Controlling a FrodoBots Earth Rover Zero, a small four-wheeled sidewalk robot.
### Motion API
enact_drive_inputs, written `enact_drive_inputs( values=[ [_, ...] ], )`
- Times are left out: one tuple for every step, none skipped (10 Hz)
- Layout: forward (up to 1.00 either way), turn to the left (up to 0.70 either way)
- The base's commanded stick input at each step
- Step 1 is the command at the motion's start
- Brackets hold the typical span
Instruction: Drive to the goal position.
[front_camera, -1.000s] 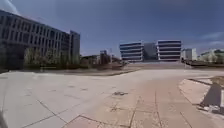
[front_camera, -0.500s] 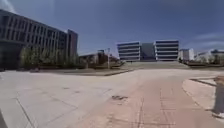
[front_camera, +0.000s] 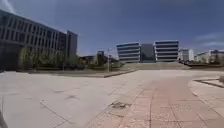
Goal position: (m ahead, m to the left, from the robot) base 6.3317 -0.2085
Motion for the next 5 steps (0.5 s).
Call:
enact_drive_inputs(
  values=[
    [0.7,-0.3],
    [0.7,-0.3],
    [0.7,-0.21],
    [0.7,-0.05],
    [0.7,-0.05]
  ],
)
